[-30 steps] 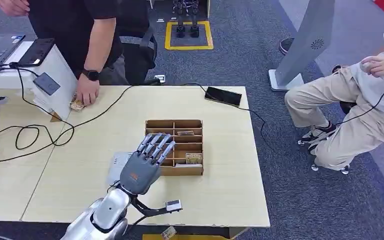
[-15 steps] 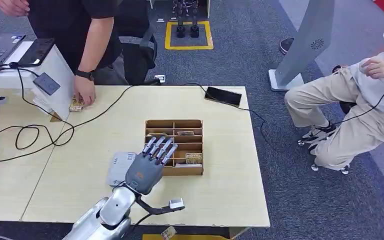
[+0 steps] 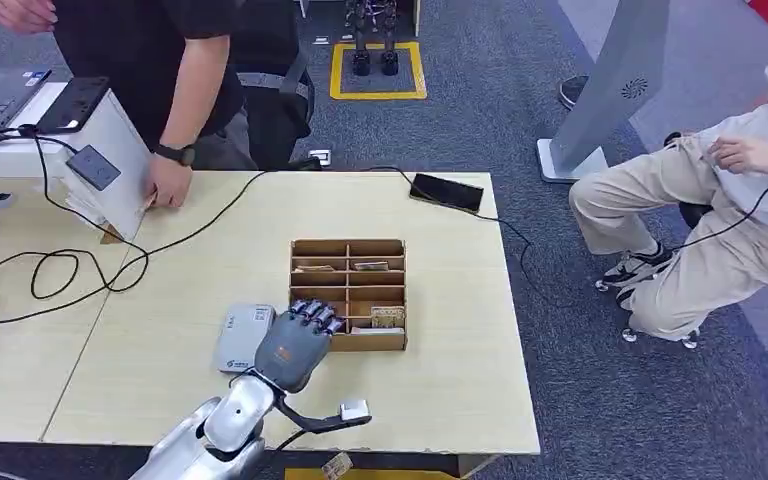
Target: Pass the card to the sensor for recognition and then transmit it.
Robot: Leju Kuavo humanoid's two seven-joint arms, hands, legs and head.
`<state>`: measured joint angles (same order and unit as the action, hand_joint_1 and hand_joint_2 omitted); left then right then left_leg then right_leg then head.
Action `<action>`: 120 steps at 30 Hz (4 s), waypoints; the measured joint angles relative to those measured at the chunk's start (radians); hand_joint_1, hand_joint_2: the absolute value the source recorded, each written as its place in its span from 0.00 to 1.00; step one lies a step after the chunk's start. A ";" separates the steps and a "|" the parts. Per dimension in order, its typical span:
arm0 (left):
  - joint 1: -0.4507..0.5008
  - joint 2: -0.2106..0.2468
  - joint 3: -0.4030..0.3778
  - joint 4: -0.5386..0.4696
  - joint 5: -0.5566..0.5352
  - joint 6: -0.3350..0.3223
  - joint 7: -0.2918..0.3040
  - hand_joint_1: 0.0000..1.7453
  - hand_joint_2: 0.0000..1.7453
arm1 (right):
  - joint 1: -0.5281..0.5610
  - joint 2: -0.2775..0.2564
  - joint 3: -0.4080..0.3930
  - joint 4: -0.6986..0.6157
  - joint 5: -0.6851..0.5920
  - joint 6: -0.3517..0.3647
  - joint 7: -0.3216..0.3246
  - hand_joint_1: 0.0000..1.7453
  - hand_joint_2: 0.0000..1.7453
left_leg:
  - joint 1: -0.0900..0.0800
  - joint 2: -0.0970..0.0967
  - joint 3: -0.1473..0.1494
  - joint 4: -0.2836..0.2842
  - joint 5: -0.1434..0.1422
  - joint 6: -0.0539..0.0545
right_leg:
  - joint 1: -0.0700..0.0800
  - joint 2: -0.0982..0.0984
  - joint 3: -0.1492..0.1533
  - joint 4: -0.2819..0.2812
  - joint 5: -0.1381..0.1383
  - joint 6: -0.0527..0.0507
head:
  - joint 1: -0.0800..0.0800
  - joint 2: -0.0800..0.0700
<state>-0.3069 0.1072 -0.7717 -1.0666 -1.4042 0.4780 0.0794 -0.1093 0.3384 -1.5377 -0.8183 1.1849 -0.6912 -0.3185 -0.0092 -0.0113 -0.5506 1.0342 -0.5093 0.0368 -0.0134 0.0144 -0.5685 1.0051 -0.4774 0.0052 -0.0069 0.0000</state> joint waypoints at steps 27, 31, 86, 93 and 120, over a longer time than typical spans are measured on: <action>0.053 -0.053 0.005 0.085 0.133 0.183 -0.065 1.00 1.00 | 0.000 0.000 0.000 0.019 -0.005 0.000 -0.016 0.00 1.00 | 0.000 0.000 0.003 0.000 0.000 0.000 | 0.000 0.000 0.003 0.000 0.000 0.000 | 0.000 0.000; 0.165 -0.105 0.110 -0.120 0.240 0.214 -0.274 1.00 1.00 | -0.001 0.000 0.000 0.024 -0.005 0.000 -0.007 0.00 1.00 | 0.000 -0.002 0.000 0.000 0.000 0.001 | 0.000 -0.002 0.001 0.000 0.000 0.000 | 0.000 0.000; -0.371 -0.191 0.507 0.243 1.100 0.209 -0.224 1.00 1.00 | -0.024 0.000 0.000 0.063 0.078 0.000 -0.095 0.00 1.00 | 0.001 -0.001 -0.001 0.000 0.004 0.000 | 0.000 -0.002 0.001 0.001 0.004 -0.001 | -0.001 0.000; -0.426 -0.166 0.589 0.375 0.981 0.216 -0.188 1.00 1.00 | -0.029 0.000 0.000 0.088 0.081 0.000 -0.088 0.00 1.00 | 0.001 -0.001 -0.001 0.000 0.004 0.000 | 0.000 -0.002 0.000 0.001 0.004 -0.001 | 0.000 0.000; -0.265 -0.301 0.875 0.107 1.162 0.222 -0.607 0.00 1.00 | -0.028 0.000 0.000 0.080 0.048 0.000 -0.039 0.00 1.00 | 0.000 -0.001 -0.001 0.000 0.004 0.001 | 0.000 -0.002 0.000 0.000 0.003 0.000 | -0.001 0.000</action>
<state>-0.5720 -0.1938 0.1030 -0.9592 -0.2418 0.7004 -0.5276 -0.1374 0.3388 -1.5377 -0.7386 1.2329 -0.6912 -0.3570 -0.0091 -0.0125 -0.5518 1.0342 -0.5055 0.0376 -0.0133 0.0123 -0.5683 1.0052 -0.4742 0.0048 -0.0076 0.0000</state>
